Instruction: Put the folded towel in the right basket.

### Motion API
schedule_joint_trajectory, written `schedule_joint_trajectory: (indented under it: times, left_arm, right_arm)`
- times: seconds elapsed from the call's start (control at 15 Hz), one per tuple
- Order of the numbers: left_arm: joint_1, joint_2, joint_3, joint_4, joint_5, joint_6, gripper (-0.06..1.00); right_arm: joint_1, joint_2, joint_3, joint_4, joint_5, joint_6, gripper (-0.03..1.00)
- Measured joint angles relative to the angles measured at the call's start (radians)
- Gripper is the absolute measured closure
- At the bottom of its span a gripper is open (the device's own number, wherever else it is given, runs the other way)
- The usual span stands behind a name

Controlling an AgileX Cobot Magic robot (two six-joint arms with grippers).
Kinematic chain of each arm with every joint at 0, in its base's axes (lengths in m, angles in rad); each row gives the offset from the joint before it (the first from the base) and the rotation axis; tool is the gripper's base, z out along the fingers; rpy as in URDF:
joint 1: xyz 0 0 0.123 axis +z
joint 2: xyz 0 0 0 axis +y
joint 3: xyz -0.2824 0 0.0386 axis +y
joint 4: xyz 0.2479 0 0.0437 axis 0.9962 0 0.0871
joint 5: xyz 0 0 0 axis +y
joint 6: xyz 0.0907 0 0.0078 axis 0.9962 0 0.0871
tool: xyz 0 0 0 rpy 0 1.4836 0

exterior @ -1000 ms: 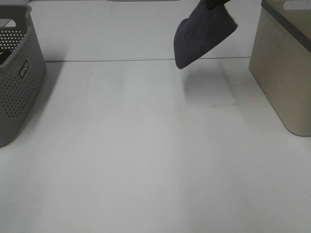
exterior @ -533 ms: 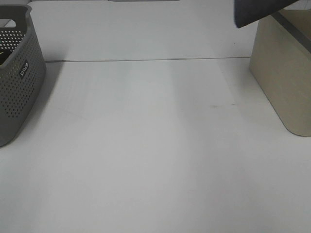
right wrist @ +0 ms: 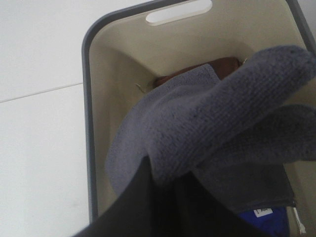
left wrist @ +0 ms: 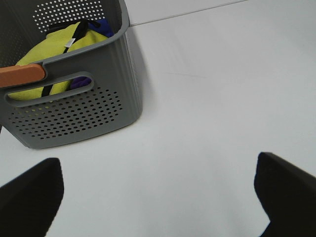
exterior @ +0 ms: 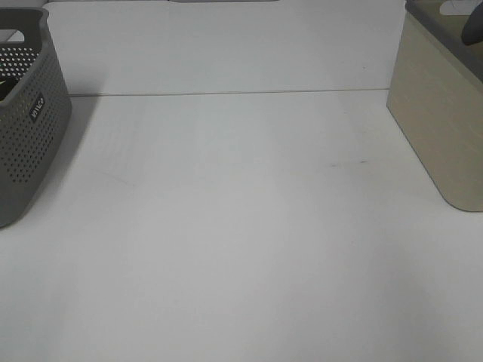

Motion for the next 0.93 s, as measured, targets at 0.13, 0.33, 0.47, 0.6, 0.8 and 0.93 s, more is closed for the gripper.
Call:
schedule_joint_trajectory:
  times: [0.13,0.33,0.47,0.6,0.8,0.93]
  left_arm:
    - [0.0,0.0,0.0,0.0,0.0,0.0,-0.04]
    - [0.0,0.0,0.0,0.0,0.0,0.0,-0.04]
    - [0.0,0.0,0.0,0.0,0.0,0.0,-0.04]
    - [0.0,0.0,0.0,0.0,0.0,0.0,-0.04]
    - [0.0,0.0,0.0,0.0,0.0,0.0,-0.04]
    - [0.0,0.0,0.0,0.0,0.0,0.0,-0.04]
  right_arm:
    - [0.0,0.056,0.0,0.0,-0.001,0.01,0.93]
    - [0.0,0.122,0.003,-0.019,-0.002,0.061,0.68]
    - [0.0,0.122,0.003,-0.019,-0.002,0.065,0.37]
    - [0.0,0.115,0.003,-0.008,-0.002,0.065,0.23]
    - [0.0,0.066,0.005,0.077,-0.002,0.061,0.19]
    - [0.002,0.018,0.005,0.148,-0.002,0.058,0.19]
